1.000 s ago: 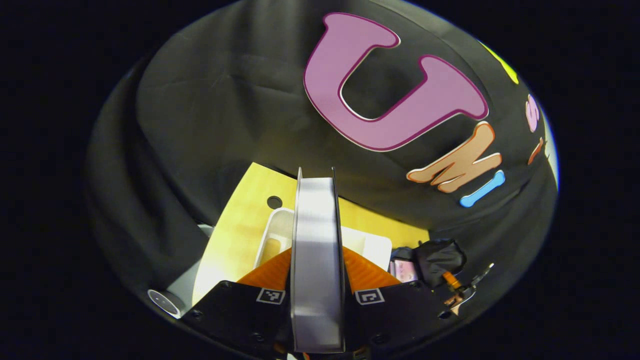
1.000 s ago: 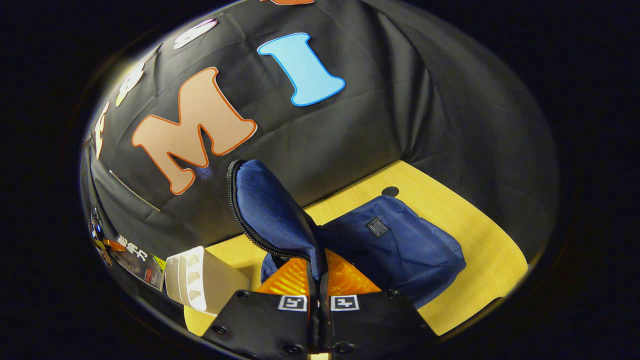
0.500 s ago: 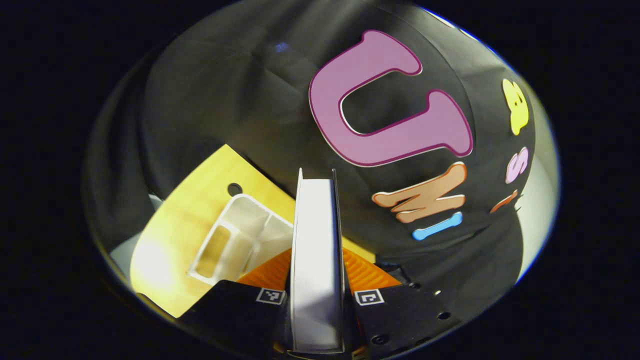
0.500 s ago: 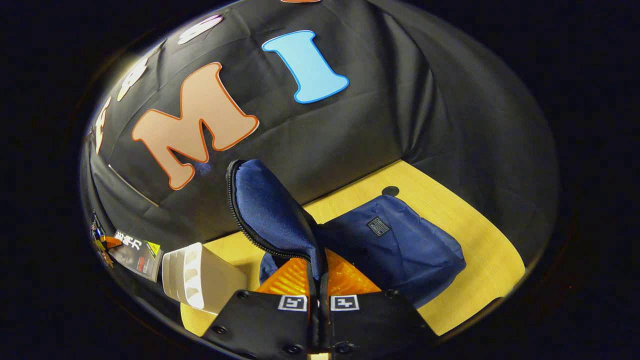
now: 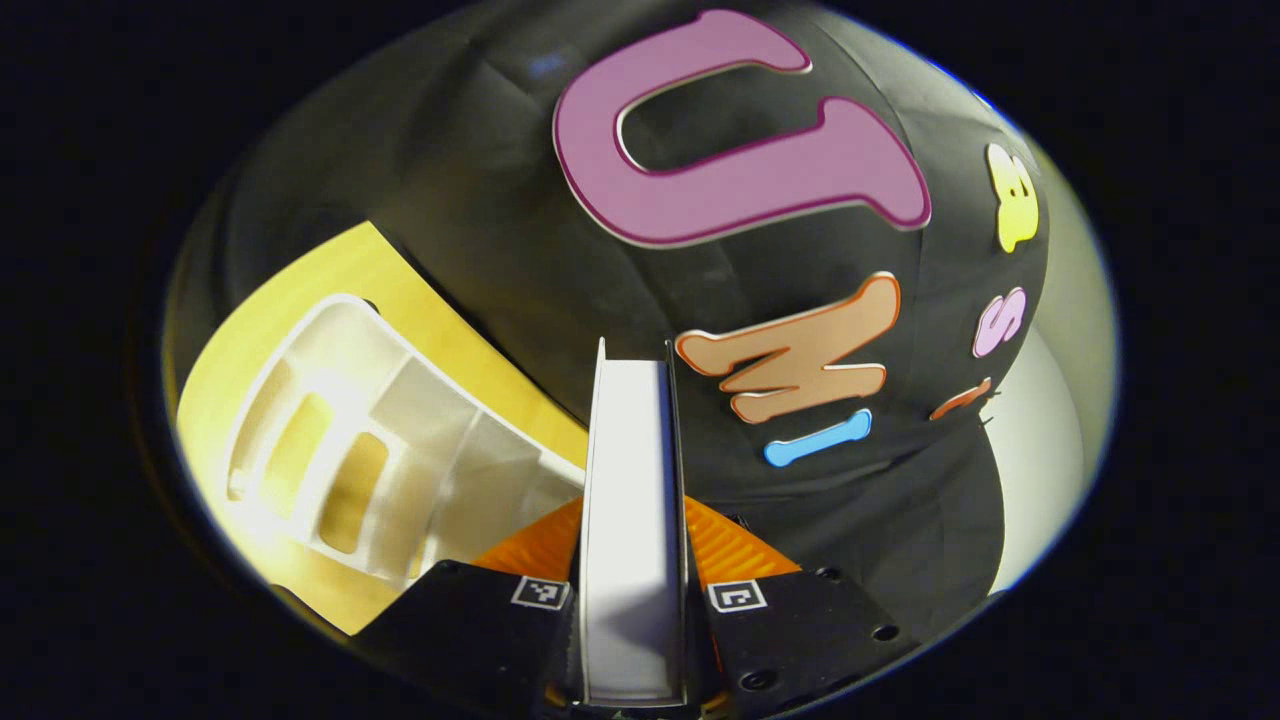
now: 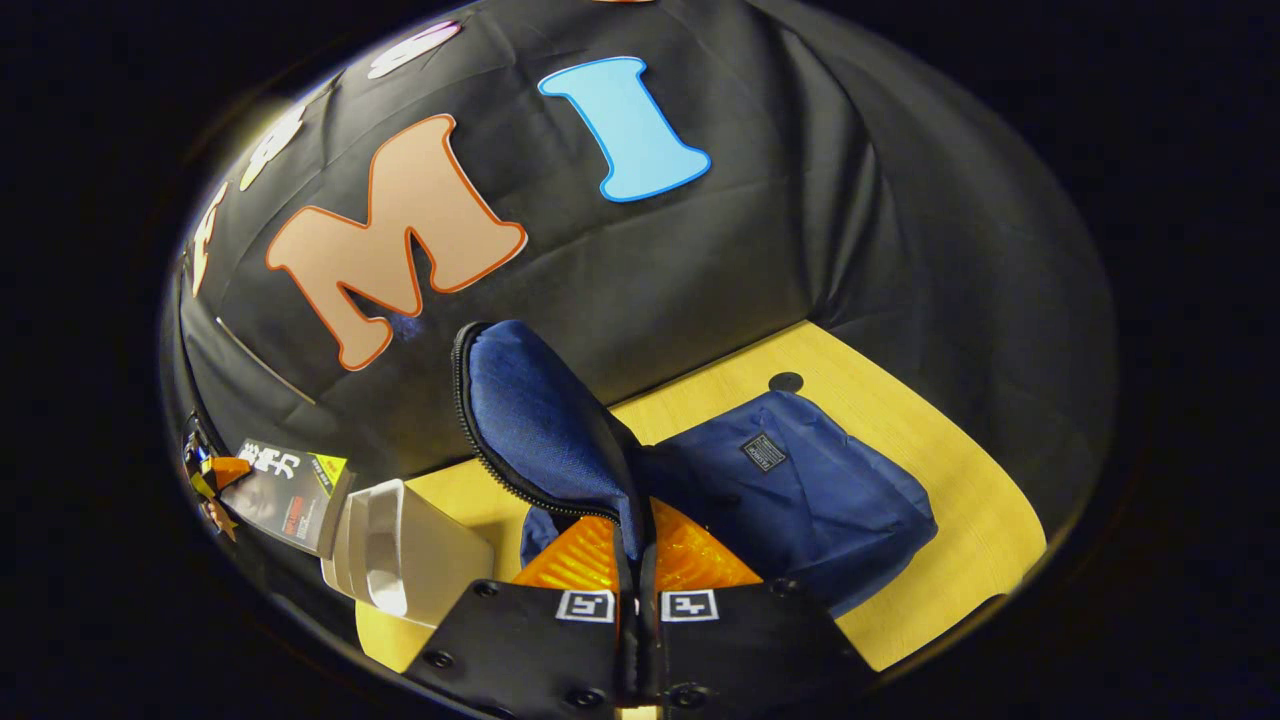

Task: Open the schoolbag, grab two books from the bookshelf and put them into the schoolbag.

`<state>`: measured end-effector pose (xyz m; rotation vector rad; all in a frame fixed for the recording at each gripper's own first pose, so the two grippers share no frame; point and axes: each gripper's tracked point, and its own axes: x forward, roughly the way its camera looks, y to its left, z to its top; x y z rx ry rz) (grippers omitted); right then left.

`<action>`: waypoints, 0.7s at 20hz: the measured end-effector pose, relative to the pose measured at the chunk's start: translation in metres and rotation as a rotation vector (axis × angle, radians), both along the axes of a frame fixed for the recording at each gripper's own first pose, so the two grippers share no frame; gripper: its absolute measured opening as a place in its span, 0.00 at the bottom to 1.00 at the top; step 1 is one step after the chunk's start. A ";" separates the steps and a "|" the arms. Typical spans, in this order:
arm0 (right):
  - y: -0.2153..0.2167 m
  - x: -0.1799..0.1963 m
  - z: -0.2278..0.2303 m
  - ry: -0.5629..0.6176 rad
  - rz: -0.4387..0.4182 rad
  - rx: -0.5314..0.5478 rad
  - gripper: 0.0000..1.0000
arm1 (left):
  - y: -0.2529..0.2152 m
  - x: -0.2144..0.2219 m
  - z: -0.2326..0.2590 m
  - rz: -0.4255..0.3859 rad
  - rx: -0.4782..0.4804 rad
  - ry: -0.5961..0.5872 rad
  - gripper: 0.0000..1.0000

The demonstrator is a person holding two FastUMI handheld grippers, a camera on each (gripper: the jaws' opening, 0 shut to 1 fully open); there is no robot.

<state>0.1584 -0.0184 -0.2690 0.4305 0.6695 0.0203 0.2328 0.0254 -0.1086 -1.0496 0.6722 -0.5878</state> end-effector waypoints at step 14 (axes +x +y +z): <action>-0.002 -0.002 0.002 -0.002 0.001 -0.008 0.04 | -0.191 -0.015 -0.072 -0.208 0.053 0.085 0.36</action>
